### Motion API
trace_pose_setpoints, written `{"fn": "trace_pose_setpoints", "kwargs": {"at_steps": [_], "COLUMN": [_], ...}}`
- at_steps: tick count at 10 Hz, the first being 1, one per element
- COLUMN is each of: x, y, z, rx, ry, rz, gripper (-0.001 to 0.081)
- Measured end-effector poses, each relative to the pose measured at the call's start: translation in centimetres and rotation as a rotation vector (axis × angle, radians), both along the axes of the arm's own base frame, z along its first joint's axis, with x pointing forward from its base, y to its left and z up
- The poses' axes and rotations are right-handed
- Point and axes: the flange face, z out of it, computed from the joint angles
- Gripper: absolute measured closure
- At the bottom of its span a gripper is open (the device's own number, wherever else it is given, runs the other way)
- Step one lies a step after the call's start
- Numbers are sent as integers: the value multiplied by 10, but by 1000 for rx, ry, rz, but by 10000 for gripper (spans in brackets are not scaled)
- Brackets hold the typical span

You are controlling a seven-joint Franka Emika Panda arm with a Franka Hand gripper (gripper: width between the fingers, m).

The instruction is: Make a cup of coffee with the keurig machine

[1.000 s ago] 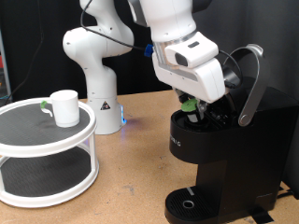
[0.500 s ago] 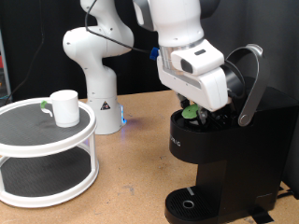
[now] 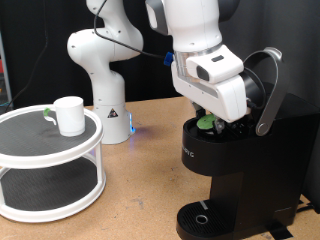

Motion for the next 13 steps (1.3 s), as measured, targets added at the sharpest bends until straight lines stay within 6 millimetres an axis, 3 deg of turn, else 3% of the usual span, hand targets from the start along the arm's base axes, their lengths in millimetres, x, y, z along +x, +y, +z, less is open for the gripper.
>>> {"fn": "trace_pose_setpoints", "kwargs": {"at_steps": [3,5,6,7,13], "x": [0,2,3,3,2], "y": [0,4,4,4,-1], "z": [-1,-7,-9,-9,0], "rx": [0,-2,-1,4,64], "ry": [1,3,4,4,-16], "rz": [1,2,2,3,38], "gripper": [322,274,84,16,5]}}
